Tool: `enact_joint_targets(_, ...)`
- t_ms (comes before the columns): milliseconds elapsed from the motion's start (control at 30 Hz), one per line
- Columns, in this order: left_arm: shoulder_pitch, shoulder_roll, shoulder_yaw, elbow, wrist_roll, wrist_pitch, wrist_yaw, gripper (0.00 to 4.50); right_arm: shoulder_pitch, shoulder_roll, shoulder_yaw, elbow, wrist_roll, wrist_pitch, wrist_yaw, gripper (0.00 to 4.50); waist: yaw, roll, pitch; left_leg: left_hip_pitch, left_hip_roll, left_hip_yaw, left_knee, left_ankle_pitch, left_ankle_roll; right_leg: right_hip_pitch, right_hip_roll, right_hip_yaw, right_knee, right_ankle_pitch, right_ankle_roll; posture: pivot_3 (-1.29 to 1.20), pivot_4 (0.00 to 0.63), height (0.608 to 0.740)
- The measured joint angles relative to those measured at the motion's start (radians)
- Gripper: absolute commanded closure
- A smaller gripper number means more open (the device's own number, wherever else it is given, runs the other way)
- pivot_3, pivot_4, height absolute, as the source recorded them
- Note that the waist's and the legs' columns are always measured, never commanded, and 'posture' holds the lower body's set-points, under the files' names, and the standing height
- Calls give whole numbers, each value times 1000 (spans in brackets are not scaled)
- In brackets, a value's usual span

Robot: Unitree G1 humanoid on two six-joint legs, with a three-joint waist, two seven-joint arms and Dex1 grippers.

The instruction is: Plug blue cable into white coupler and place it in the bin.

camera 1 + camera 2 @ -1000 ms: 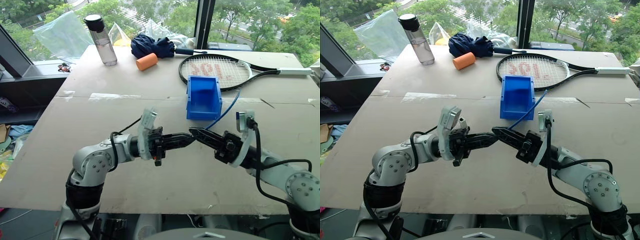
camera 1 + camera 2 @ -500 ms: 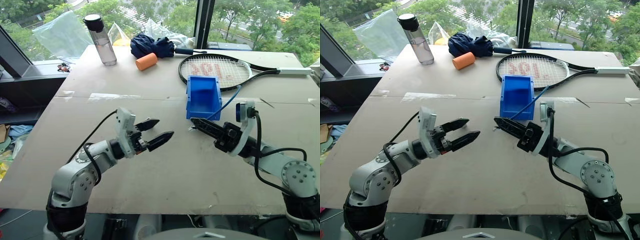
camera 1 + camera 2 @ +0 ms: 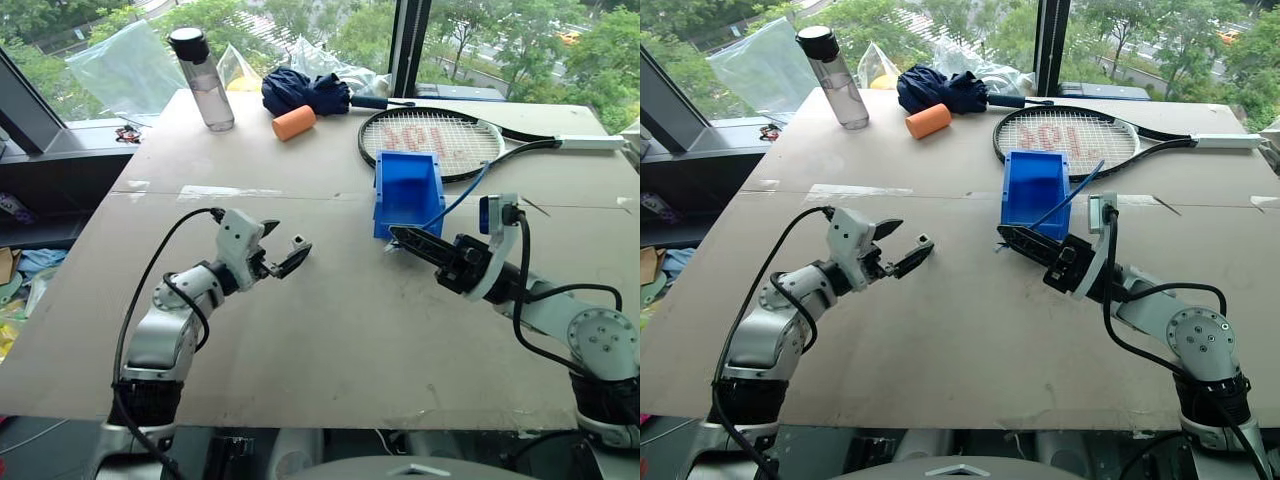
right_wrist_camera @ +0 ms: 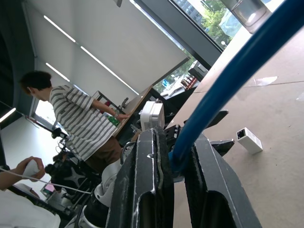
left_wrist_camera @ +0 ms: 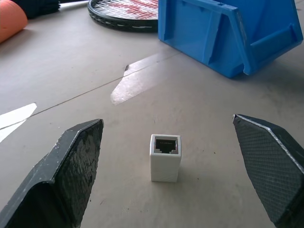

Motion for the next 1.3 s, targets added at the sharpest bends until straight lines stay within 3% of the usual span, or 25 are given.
enact_joint_targets(167,-76,-7,-69,161,87,-84,-29,76,51,-3,-28,-57,0,-11,-28,4500,-4,0,0,0,0,0,0,0,0,0,0,0,0,1,2,0,150,740)
enact_joint_targets(333,-130,-24,-109,305,142,-155,-75,2245,84,-3,-37,-112,-6,-32,-58,4500,-4,0,0,0,1,0,0,0,0,0,0,0,0,2,4,0,150,740)
enact_joint_targets(433,-134,-26,-111,319,149,-175,-93,3798,90,-6,-37,-124,-18,-42,-63,4500,-4,0,0,0,1,0,0,0,0,0,0,0,0,2,4,0,150,740)
enact_joint_targets(467,-135,-26,-111,322,149,-177,-97,3899,90,-11,-37,-130,-25,-43,-62,4500,-4,0,0,0,1,-1,0,0,0,0,0,0,0,2,4,0,150,740)
enact_joint_targets(667,-135,-50,-109,292,76,-126,-211,3887,19,-55,19,-137,-254,-63,-9,4500,-4,0,0,-1,1,-1,0,0,0,-1,0,-1,0,2,3,0,150,740)
enact_joint_targets(800,-140,-61,-227,165,42,-82,-377,3887,-113,-81,161,-80,-515,-94,99,4500,-1,1,0,-1,0,-1,1,0,0,-1,0,-1,0,0,0,0,150,740)
enact_joint_targets(1000,-211,-73,-325,233,116,-119,-446,3887,-186,-78,356,68,-835,-183,254,4500,-2,0,0,-1,0,-1,1,0,0,-1,1,-1,0,0,0,0,150,740)
enact_joint_targets(1300,-298,-111,-378,340,176,-178,-508,3887,-222,13,415,197,-1021,-244,375,4500,-3,1,0,-8,0,-2,3,0,0,-7,2,-2,1,2,4,0,150,740)
